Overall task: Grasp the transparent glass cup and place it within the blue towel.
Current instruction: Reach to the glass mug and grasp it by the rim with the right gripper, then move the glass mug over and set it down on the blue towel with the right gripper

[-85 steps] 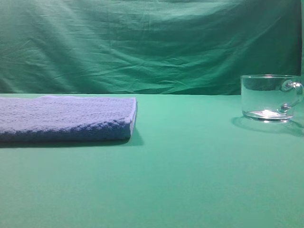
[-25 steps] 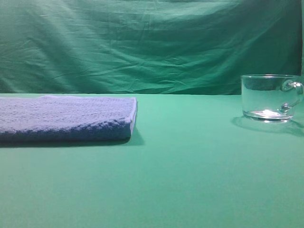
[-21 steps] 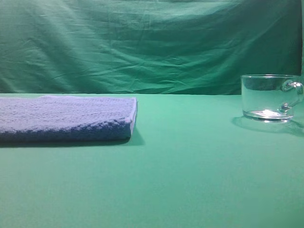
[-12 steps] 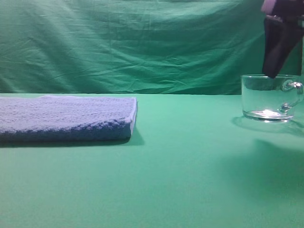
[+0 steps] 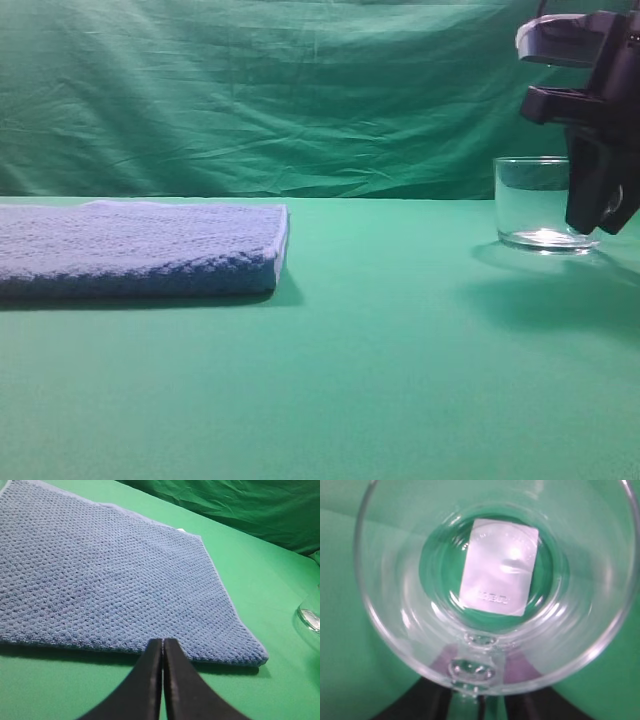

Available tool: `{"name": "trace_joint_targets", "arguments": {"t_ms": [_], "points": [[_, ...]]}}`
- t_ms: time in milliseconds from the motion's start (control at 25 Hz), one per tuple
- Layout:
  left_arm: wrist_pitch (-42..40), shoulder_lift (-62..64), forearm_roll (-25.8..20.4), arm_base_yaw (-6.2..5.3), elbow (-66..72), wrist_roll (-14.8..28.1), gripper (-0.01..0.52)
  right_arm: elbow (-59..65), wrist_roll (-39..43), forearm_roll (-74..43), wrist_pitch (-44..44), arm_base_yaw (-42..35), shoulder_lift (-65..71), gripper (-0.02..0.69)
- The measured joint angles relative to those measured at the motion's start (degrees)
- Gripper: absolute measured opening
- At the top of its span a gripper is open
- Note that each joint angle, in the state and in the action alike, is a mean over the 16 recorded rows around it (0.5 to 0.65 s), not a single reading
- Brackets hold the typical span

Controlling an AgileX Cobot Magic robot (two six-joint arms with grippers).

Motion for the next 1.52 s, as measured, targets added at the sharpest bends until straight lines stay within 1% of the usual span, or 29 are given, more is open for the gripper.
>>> {"name": "trace_joint_targets", "arguments": {"t_ms": [280,560,880,1040,1200,1280,1360,1520], "points": [[0.0,0.0,0.0,0.00,0.0,0.0,0.000,-8.0,-0.1,-0.1,3.7,5.3,0.4,0.102],[0.0,0.0,0.0,0.00,0.0,0.0,0.000,-20.2,-0.2,0.0,5.0,16.2,3.6,0.102],[0.0,0.0,0.0,0.00,0.0,0.0,0.000,-36.8,-1.1,0.1,4.5,28.1,14.9,0.102],[0.0,0.0,0.0,0.00,0.0,0.0,0.000,-44.5,-1.8,0.2,4.4,31.5,22.3,0.102],[0.0,0.0,0.0,0.00,0.0,0.0,0.000,-50.4,-2.5,0.3,4.1,33.2,28.4,0.102],[0.0,0.0,0.0,0.00,0.0,0.0,0.000,-52.5,-2.8,0.4,4.0,33.6,30.7,0.114],[0.0,0.0,0.0,0.00,0.0,0.0,0.000,-54.1,-2.9,0.5,4.0,33.8,32.5,0.143],[0.0,0.0,0.0,0.00,0.0,0.0,0.000,-55.8,-2.8,0.6,4.5,34.0,34.3,0.242]]}}
